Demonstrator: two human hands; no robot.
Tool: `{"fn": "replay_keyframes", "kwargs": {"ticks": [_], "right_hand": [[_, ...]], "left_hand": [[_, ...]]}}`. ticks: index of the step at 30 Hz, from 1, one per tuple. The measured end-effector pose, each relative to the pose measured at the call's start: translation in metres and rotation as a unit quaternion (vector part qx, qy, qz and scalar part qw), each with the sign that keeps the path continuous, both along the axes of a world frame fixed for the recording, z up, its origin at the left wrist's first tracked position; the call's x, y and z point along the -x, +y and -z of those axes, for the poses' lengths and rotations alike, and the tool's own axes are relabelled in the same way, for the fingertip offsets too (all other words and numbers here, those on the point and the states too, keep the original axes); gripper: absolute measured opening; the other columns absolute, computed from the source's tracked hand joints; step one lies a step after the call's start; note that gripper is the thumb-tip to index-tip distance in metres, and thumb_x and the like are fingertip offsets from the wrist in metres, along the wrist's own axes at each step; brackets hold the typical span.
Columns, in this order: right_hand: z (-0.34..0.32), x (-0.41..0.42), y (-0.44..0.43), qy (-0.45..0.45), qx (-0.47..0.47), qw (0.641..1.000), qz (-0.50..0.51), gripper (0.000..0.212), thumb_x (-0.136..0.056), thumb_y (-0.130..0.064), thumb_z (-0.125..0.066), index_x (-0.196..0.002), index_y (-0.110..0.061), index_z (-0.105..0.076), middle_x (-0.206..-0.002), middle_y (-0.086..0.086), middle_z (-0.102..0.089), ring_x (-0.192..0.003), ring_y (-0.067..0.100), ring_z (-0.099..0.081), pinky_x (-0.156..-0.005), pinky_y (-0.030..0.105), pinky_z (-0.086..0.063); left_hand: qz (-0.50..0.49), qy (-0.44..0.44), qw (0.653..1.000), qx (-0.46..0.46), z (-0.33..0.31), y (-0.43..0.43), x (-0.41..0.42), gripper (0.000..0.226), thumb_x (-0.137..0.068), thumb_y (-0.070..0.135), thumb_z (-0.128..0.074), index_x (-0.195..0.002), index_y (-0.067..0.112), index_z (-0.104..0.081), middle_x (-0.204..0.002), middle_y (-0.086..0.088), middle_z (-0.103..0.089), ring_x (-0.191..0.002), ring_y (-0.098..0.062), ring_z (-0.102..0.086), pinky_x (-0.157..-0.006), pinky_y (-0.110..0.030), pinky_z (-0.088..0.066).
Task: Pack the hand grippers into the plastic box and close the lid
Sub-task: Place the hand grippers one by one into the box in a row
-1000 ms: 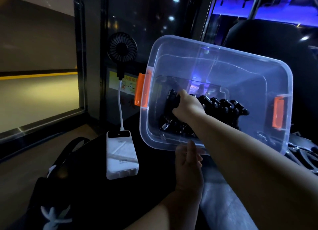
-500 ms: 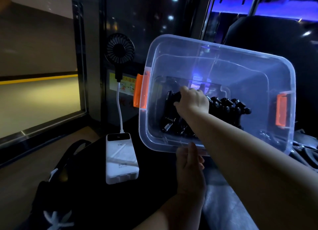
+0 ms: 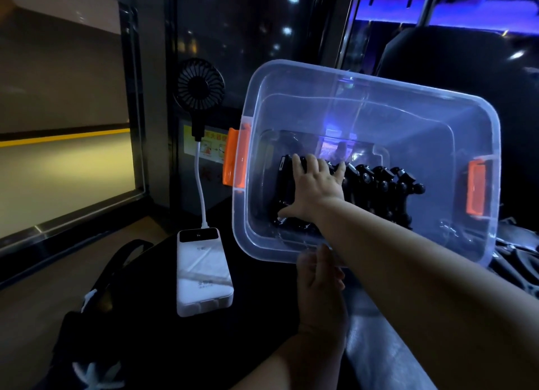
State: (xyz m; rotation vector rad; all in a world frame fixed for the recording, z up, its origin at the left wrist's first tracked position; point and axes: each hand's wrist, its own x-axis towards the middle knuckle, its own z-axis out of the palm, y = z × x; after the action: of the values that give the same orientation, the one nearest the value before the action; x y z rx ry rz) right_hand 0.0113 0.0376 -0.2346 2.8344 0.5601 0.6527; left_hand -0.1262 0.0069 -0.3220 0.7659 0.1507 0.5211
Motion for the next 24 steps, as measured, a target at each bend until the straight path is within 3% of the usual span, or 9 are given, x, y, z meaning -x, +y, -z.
{"fn": "replay_keyframes", "kwargs": {"ticks": [3, 8, 12, 16, 21, 24], "right_hand": [[-0.002, 0.001, 0.004, 0.009, -0.004, 1.0, 0.001, 0.132, -0.053, -0.073, -0.072, -0.151, -0.018, -0.003, -0.146, 0.007, -0.02, -0.132, 0.028, -0.031, -0.108, 0.065, -0.013], [-0.005, 0.0, 0.007, 0.018, 0.001, 1.0, 0.012, 0.124, -0.058, -0.067, -0.072, -0.151, -0.02, -0.005, -0.148, 0.006, -0.019, -0.13, 0.027, -0.034, -0.106, 0.06, -0.021], [-0.01, -0.001, -0.001, 0.041, 0.002, 0.999, -0.003, 0.128, -0.055, -0.077, -0.068, -0.151, -0.028, 0.002, -0.152, 0.003, -0.012, -0.141, 0.025, -0.016, -0.107, 0.061, -0.019], [-0.013, 0.005, -0.016, 0.064, -0.063, 0.996, -0.021, 0.115, -0.061, -0.083, -0.057, -0.149, -0.038, 0.002, -0.157, 0.001, -0.003, -0.145, 0.023, 0.002, -0.111, 0.06, -0.009], [-0.012, 0.024, -0.058, -0.002, -0.182, 0.982, -0.058, 0.088, -0.073, -0.075, -0.053, -0.145, -0.034, -0.023, -0.151, 0.004, -0.023, -0.141, 0.026, -0.014, -0.109, 0.053, -0.019], [0.0, 0.045, -0.093, -0.068, -0.236, 0.967, -0.07, 0.072, -0.077, -0.067, -0.056, -0.136, -0.029, -0.042, -0.139, 0.003, -0.042, -0.133, 0.029, -0.029, -0.104, 0.048, -0.029]], "left_hand": [[0.004, -0.001, 1.0, 0.002, 0.001, 0.0, -0.001, 0.02, -0.096, 0.021, -0.044, -0.082, 0.008, -0.048, -0.056, 0.001, -0.052, -0.046, -0.001, -0.044, -0.045, -0.013, -0.037], [-0.004, -0.007, 1.0, -0.02, 0.003, 0.001, -0.002, 0.02, -0.097, 0.021, -0.044, -0.083, 0.01, -0.052, -0.06, 0.001, -0.055, -0.049, -0.001, -0.046, -0.047, -0.013, -0.038], [-0.006, -0.007, 0.999, -0.039, 0.005, 0.001, -0.003, 0.021, -0.096, 0.025, -0.045, -0.08, 0.012, -0.052, -0.059, 0.002, -0.051, -0.05, -0.001, -0.045, -0.049, -0.013, -0.039], [-0.017, 0.001, 0.998, -0.056, 0.006, 0.0, -0.003, 0.024, -0.096, 0.027, -0.045, -0.082, 0.008, -0.05, -0.063, -0.004, -0.05, -0.05, -0.003, -0.044, -0.049, -0.014, -0.038], [-0.035, 0.024, 0.995, -0.086, 0.001, 0.003, -0.002, 0.021, -0.094, 0.028, -0.048, -0.08, 0.014, -0.05, -0.059, -0.001, -0.052, -0.045, -0.001, -0.047, -0.045, -0.013, -0.039], [-0.052, 0.068, 0.988, -0.13, 0.0, 0.003, -0.003, 0.023, -0.096, 0.034, -0.045, -0.079, 0.018, -0.047, -0.065, -0.001, -0.051, -0.055, -0.008, -0.049, -0.051, -0.016, -0.041]]}}
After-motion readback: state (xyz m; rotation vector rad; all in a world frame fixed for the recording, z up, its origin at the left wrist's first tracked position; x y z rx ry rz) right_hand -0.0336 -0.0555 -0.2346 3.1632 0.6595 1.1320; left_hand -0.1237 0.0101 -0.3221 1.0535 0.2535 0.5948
